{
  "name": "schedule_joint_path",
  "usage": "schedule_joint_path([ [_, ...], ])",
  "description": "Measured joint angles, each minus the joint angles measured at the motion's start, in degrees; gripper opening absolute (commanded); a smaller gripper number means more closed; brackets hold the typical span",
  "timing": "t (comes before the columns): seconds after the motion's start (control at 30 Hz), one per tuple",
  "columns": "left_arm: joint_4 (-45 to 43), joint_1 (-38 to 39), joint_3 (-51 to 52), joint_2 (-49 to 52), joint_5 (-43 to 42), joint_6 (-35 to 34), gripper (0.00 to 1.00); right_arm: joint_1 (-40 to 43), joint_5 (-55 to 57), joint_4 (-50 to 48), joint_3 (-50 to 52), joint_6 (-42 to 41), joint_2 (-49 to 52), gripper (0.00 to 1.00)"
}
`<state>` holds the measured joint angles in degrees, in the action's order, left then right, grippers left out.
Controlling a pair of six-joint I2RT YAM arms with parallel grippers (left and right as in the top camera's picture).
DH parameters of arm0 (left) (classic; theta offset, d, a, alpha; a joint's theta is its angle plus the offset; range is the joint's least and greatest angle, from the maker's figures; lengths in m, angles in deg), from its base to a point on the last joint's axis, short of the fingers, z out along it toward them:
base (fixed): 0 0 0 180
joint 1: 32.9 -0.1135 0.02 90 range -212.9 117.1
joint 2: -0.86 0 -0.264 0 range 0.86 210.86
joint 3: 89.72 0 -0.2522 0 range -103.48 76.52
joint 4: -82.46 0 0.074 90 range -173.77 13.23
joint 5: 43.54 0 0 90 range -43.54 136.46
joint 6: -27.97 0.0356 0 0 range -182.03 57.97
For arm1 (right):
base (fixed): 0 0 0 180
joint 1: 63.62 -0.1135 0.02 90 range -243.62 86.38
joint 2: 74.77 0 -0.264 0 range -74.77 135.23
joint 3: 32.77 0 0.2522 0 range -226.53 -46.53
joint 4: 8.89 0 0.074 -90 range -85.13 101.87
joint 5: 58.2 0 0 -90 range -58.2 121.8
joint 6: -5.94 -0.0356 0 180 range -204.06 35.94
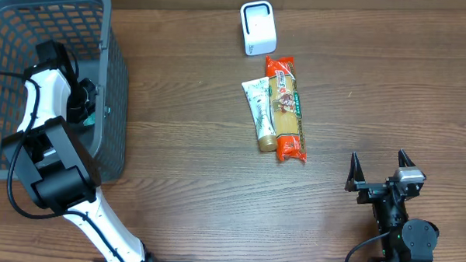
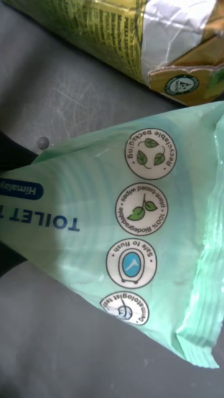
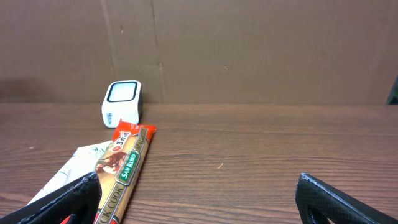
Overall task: Scan the item barcode
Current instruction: 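Grasp the green toilet tissue wipes pack with the left gripper and lift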
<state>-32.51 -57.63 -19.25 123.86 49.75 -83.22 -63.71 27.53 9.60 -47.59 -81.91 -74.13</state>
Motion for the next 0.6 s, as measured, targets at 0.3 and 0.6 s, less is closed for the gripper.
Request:
schedule_joint_path([
  [0.3, 15.8, 0.0, -8.9, -0.4, -0.2, 0.2, 0.04, 0.0, 0.0, 0.0, 0.0, 0.0, 0.0, 1.00],
  [0.6, 21.2, 0.0, -25.2, -17.8, -8.2, 0.2, 0.04, 0.0, 0.0, 0.0, 0.0, 0.0, 0.0, 1.00],
])
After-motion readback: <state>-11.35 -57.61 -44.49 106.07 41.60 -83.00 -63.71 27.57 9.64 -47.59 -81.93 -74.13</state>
